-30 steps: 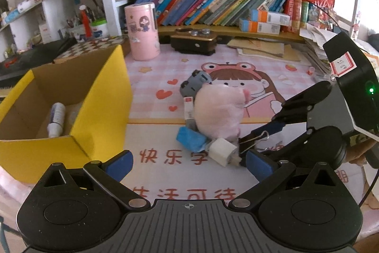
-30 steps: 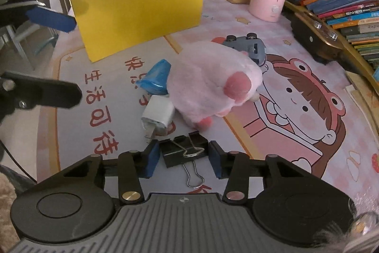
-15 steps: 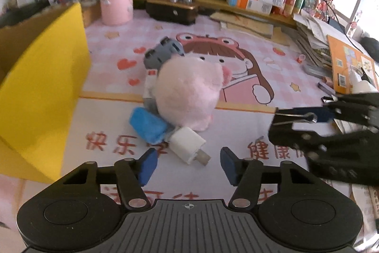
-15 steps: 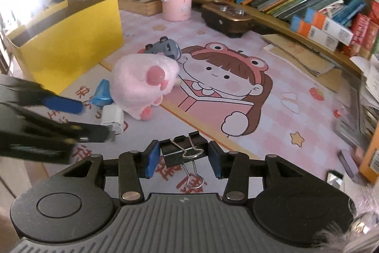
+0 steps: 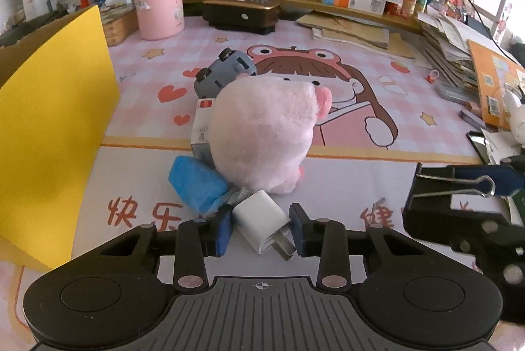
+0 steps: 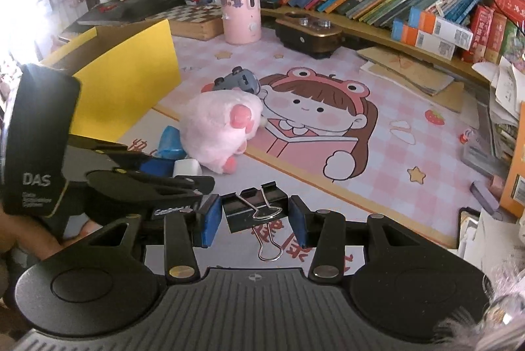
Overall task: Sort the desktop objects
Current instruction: 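Close the left gripper on the white charger while the right gripper grasps the black binder clip, then carry the charger and binder clip with both grippers over the yellow box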
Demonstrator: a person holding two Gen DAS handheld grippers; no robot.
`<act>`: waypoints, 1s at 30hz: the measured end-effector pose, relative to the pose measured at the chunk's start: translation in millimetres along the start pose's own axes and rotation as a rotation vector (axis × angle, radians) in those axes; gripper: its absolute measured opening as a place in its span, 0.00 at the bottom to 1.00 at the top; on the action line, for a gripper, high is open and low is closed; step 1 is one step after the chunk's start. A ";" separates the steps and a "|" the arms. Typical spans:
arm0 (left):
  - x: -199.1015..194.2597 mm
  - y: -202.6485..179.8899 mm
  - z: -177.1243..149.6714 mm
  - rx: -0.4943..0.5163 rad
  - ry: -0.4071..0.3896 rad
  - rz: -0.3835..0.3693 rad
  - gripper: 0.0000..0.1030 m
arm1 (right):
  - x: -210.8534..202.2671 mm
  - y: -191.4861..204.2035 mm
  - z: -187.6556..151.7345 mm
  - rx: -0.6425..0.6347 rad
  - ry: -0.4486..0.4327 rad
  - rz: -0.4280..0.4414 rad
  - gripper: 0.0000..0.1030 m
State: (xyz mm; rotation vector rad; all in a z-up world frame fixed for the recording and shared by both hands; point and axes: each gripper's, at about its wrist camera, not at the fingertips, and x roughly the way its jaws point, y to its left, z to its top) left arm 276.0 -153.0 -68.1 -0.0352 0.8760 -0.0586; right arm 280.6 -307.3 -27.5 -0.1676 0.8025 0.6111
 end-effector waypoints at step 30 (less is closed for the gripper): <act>-132.7 80.8 -32.5 -0.079 -0.170 -0.187 0.34 | -22.6 106.8 -1.9 -0.070 -0.013 -0.020 0.40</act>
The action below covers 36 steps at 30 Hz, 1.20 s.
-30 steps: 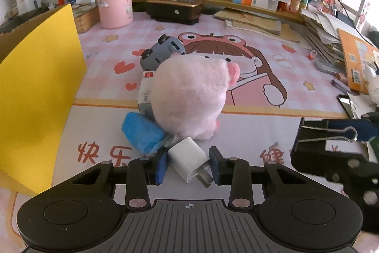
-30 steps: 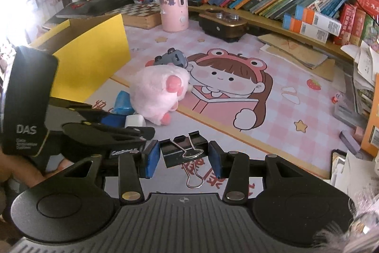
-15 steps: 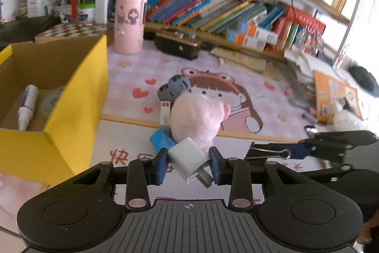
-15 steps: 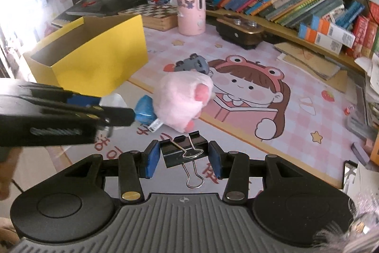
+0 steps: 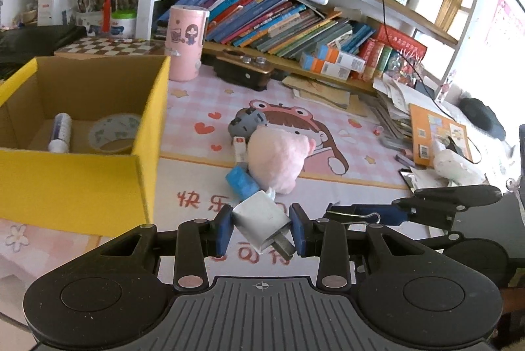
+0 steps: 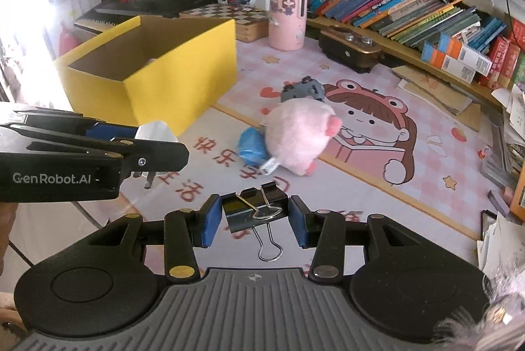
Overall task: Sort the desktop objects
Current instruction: 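Carry the charger and binder clip with both grippers over the yellow box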
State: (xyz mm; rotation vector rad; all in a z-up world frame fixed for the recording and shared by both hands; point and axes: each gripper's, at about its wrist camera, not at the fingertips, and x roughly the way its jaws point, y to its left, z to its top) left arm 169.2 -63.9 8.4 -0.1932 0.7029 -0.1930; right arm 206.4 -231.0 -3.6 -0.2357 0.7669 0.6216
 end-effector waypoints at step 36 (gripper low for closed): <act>-147.3 137.4 -74.2 -0.017 -0.017 -0.002 0.34 | -16.1 219.0 -28.1 0.007 0.000 0.020 0.40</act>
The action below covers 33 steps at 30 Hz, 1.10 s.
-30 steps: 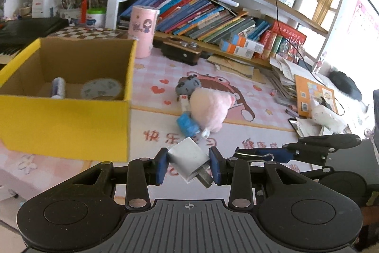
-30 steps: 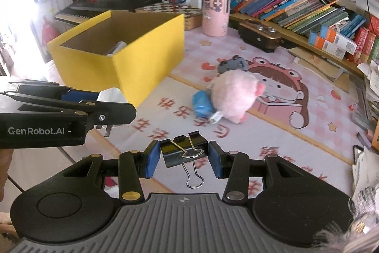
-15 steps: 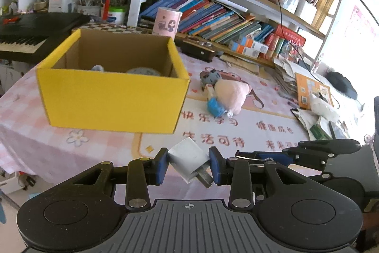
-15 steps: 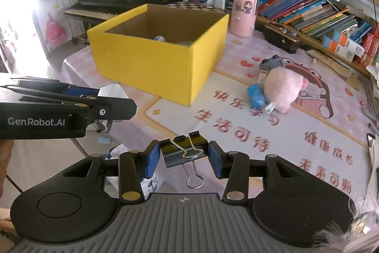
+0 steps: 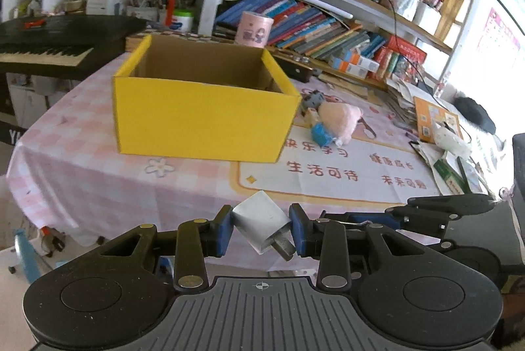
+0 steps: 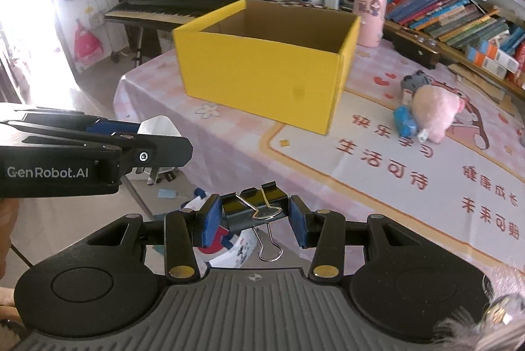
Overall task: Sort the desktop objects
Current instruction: 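Carry the charger and binder clip with both grippers over the yellow box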
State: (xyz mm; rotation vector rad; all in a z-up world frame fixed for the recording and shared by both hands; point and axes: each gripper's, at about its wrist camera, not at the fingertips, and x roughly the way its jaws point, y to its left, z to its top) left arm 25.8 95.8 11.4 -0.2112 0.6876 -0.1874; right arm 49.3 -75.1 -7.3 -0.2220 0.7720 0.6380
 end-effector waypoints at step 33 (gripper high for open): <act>-9.9 30.6 23.0 -0.027 -0.094 0.072 0.34 | 20.4 15.2 44.2 -0.085 -0.049 0.047 0.40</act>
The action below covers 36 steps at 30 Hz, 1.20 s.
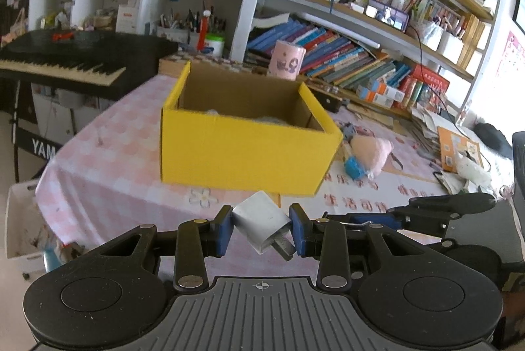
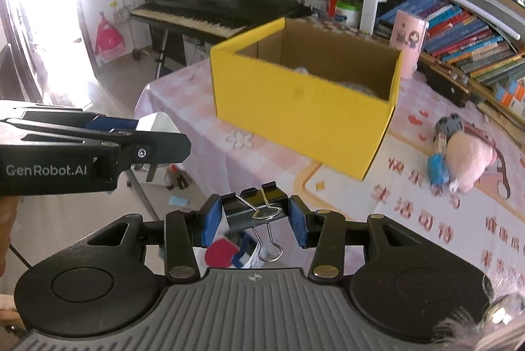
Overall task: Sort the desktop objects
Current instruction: 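Carry the charger and binder clip with both grippers over the yellow box, then open the left gripper to drop the charger while the right gripper releases the clip into the box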
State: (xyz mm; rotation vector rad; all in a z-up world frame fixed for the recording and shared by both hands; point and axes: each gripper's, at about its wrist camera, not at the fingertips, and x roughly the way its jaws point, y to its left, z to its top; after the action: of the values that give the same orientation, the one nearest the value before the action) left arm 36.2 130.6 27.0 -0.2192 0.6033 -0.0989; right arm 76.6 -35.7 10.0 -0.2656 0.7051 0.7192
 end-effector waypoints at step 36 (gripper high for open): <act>185.9 0.2 93.7 0.045 0.064 0.253 0.34 | 157.5 -137.8 152.0 -0.200 -0.051 0.049 0.40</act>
State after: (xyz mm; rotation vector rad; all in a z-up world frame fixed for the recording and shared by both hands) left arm 242.1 118.3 -0.5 -0.0949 0.6868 0.1255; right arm 330.6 12.6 15.3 -0.4130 0.5931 0.8417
